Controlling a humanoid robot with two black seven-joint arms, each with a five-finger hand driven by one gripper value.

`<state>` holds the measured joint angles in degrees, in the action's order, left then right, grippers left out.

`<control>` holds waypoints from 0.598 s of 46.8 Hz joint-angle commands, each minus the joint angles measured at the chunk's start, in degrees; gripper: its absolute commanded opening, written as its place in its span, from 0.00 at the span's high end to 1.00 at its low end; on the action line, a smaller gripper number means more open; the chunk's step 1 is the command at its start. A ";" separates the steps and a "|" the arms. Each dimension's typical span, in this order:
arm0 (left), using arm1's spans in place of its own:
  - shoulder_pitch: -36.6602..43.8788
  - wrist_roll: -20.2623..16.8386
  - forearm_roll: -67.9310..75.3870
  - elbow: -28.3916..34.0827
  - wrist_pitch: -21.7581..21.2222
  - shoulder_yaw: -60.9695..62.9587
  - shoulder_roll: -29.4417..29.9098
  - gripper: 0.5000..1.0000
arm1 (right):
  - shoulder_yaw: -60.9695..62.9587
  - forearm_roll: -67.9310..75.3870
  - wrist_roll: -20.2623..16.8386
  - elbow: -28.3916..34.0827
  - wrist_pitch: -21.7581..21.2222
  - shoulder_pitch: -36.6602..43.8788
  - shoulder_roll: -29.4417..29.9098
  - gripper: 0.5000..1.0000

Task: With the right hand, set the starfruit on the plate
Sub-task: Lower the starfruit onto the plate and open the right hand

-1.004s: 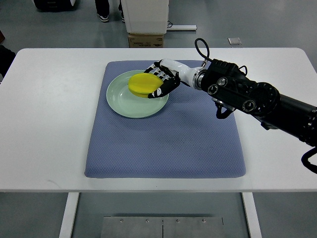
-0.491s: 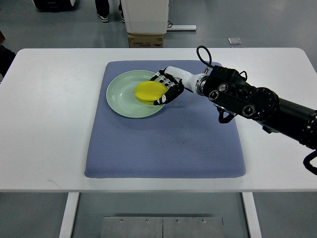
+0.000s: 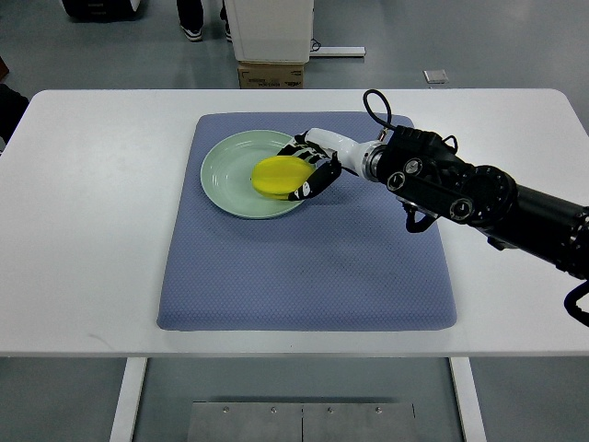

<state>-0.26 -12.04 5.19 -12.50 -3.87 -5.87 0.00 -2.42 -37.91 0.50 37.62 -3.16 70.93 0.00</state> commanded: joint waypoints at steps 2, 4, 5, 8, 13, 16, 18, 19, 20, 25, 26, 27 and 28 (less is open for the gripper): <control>0.00 0.00 0.00 0.02 0.00 0.07 0.00 0.00 | -0.04 0.03 0.03 -0.01 -0.01 0.00 0.00 0.03; 0.00 0.00 0.00 -0.06 0.00 0.07 0.00 0.00 | -0.04 0.03 0.03 -0.01 -0.01 0.09 0.00 0.02; 0.00 0.00 0.00 0.02 0.00 -0.02 0.00 0.00 | -0.04 0.03 0.03 -0.01 -0.01 0.09 0.00 0.01; 0.00 0.00 0.00 -0.06 0.00 0.07 0.00 0.00 | -0.04 0.03 0.03 -0.01 -0.01 0.26 0.00 0.00; 0.00 0.00 0.00 0.02 0.00 -0.02 0.00 0.00 | -0.04 0.03 0.11 -0.01 -0.01 0.62 0.00 0.00; 0.00 0.00 0.00 0.02 0.00 0.07 0.00 0.00 | -0.04 0.03 0.11 -0.01 -0.01 0.70 0.00 0.00; 0.00 0.00 0.00 0.02 0.00 -0.02 0.00 0.00 | -0.04 0.12 0.11 -0.01 -0.01 0.79 0.00 0.00; 0.00 0.00 0.00 0.02 0.00 0.07 0.00 0.00 | -0.04 0.12 0.20 -0.01 -0.01 0.88 0.00 0.00; 0.00 0.00 0.00 0.02 0.00 0.07 0.00 0.00 | 0.04 0.12 0.20 -0.01 -0.01 0.88 0.00 0.00; 0.00 0.00 0.00 -0.06 0.00 -0.02 0.00 0.00 | 0.13 0.20 0.29 -0.01 -0.01 0.79 0.00 0.00; 0.00 0.00 0.00 0.02 0.00 -0.02 0.00 0.00 | 0.22 0.20 0.29 -0.01 -0.01 0.70 0.00 0.00; 0.00 0.00 0.00 0.02 0.00 -0.02 0.00 0.00 | 0.22 0.20 0.29 -0.01 -0.01 0.70 0.00 0.00; 0.00 0.00 0.00 0.02 0.00 -0.02 0.00 0.00 | 0.22 0.20 0.38 -0.01 -0.01 0.62 0.00 0.00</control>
<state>-0.26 -12.04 5.19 -12.48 -3.87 -5.87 0.00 -2.27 -37.72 0.78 37.62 -3.17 71.78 0.00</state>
